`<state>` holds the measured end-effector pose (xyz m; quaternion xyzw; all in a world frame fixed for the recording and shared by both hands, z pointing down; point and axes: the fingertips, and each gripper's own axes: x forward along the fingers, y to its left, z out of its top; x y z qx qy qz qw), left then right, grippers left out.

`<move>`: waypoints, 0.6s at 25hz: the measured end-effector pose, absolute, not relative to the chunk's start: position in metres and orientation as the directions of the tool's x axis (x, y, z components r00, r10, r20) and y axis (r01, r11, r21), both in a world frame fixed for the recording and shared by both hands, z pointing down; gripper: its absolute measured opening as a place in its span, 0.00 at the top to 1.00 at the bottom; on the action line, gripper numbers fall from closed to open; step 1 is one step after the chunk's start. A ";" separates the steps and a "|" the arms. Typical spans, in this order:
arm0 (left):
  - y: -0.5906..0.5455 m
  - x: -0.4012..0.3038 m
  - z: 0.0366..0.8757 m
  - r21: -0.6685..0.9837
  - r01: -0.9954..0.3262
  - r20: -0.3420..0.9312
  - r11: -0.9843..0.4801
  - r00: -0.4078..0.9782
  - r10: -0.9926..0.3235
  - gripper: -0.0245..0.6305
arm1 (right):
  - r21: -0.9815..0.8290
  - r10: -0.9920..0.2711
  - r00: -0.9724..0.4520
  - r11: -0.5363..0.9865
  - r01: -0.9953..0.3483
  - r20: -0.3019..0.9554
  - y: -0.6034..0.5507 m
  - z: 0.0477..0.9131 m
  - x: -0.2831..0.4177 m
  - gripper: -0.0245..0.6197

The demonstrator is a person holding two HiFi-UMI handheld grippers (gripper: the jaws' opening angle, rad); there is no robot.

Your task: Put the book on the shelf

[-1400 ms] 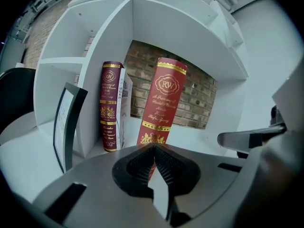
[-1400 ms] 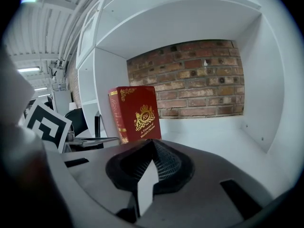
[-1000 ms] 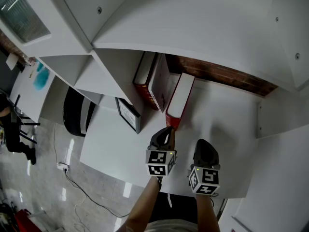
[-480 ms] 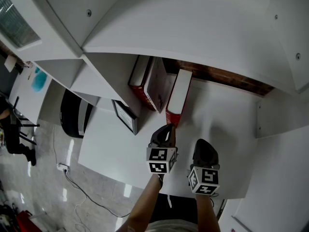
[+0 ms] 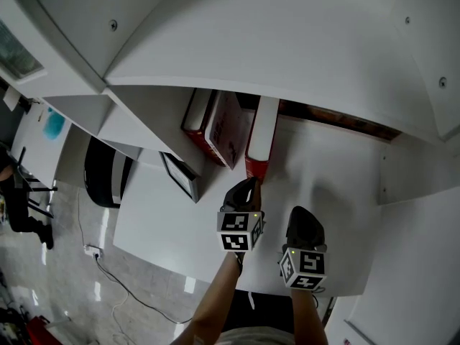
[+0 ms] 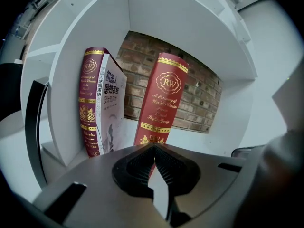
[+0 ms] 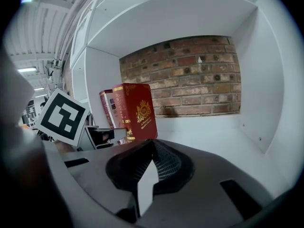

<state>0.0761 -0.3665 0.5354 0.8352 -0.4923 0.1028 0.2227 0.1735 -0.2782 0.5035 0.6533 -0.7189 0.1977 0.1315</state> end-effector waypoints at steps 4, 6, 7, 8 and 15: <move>-0.374 0.080 0.535 0.258 -0.868 0.389 -0.424 0.496 -0.776 0.94 | -0.113 -0.885 -0.106 0.061 -0.992 0.453 -0.279 0.506 0.178 0.94; -0.377 0.083 0.535 0.252 -0.867 0.390 -0.431 0.498 -0.774 0.94 | -0.116 -0.883 -0.106 0.059 -0.991 0.457 -0.279 0.508 0.180 0.94; -0.379 0.083 0.535 0.253 -0.866 0.390 -0.432 0.500 -0.774 0.94 | -0.118 -0.883 -0.107 0.059 -0.991 0.458 -0.279 0.508 0.180 0.94; -0.380 0.084 0.535 0.256 -0.865 0.389 -0.432 0.501 -0.773 0.94 | -0.120 -0.882 -0.108 0.059 -0.991 0.459 -0.280 0.509 0.181 0.94; -0.387 0.088 0.534 0.253 -0.865 0.388 -0.432 0.500 -0.774 0.94 | -0.119 -0.882 -0.101 0.052 -0.991 0.461 -0.283 0.510 0.187 0.94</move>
